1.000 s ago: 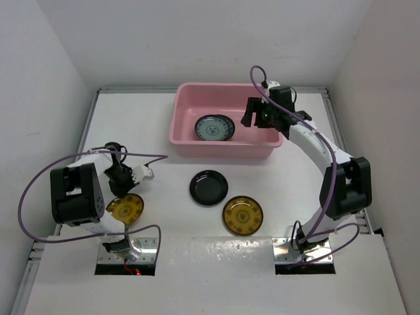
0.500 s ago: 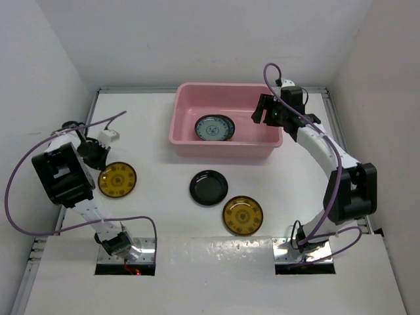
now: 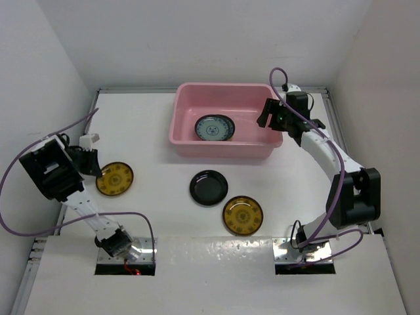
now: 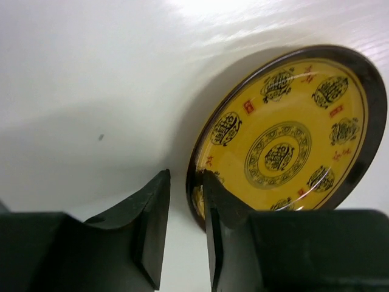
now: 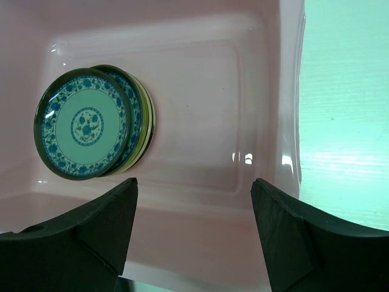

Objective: Place the plates into the plastic bin on the countertop

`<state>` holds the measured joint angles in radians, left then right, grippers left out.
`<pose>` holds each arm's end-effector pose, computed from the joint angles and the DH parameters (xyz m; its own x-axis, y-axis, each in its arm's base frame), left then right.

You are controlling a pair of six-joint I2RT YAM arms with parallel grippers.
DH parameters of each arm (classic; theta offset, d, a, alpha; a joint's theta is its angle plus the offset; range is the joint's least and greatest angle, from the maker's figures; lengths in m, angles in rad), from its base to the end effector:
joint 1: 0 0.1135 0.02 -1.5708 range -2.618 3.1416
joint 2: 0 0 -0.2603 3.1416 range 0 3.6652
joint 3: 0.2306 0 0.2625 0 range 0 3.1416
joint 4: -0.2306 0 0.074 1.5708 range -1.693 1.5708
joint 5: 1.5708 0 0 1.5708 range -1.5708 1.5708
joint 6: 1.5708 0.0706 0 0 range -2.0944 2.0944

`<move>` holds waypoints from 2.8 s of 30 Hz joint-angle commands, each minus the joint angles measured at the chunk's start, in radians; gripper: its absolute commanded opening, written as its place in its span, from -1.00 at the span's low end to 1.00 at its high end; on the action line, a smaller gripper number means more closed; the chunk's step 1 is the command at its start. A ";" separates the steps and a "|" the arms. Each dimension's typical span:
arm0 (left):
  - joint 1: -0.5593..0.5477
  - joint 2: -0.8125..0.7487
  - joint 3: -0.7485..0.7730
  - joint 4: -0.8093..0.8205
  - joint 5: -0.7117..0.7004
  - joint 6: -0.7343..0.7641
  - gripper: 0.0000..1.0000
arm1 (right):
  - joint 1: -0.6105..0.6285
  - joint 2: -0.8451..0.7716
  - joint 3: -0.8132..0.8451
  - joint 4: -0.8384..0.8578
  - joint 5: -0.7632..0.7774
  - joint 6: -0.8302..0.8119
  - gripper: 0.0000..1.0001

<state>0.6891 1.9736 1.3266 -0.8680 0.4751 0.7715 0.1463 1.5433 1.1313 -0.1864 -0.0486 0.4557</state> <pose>0.3059 0.2102 0.1102 -0.9329 0.0347 -0.3584 0.1461 0.9463 -0.2885 0.3858 0.0603 0.2449 -0.5820 0.3586 -0.7299 0.0789 0.9182 0.3882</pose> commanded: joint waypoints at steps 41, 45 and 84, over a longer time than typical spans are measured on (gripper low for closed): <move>-0.910 0.240 0.868 0.348 0.123 -0.818 -1.00 | -0.263 -0.302 -0.226 -0.113 -0.103 0.120 0.52; -0.942 0.275 0.879 0.359 0.114 -0.798 -1.00 | -0.237 -0.282 -0.200 -0.117 -0.131 0.116 0.52; -1.039 0.338 0.744 0.199 0.071 -0.819 0.50 | 0.064 0.488 0.421 -0.163 -0.158 0.218 0.40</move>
<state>-0.3519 2.3096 2.0499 -0.6716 0.4431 -0.0322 0.2016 2.0884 1.5600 -0.3824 -0.1978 0.6769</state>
